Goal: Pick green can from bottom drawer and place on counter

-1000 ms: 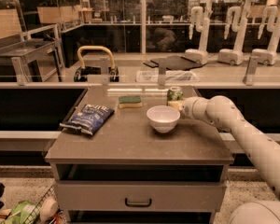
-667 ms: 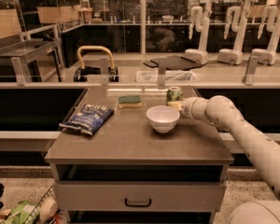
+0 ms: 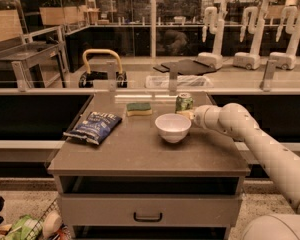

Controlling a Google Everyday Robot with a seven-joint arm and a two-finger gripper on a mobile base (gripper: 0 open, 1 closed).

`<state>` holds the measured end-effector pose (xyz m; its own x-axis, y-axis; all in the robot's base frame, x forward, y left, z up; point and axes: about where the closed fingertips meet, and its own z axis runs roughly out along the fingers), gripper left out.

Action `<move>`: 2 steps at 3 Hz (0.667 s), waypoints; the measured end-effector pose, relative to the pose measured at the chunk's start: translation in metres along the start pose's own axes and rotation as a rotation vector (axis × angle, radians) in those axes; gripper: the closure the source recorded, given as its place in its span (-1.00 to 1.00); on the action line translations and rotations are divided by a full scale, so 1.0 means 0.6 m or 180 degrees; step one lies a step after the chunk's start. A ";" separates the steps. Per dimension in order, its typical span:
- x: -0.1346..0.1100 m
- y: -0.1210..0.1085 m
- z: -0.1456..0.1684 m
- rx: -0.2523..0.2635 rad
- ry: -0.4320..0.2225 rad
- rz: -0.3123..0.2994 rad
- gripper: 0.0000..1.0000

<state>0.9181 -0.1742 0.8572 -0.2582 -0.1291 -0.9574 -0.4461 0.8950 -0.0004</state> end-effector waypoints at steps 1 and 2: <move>0.003 0.005 0.005 -0.0014 0.0008 0.0002 -1.00; -0.004 0.003 0.002 -0.0034 0.0015 -0.0001 -1.00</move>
Offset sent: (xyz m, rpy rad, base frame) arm 0.0006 0.0025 -0.0019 0.0005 0.0022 0.0029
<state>0.9188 -0.1719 0.8590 -0.2620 -0.1314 -0.9561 -0.4552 0.8904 0.0024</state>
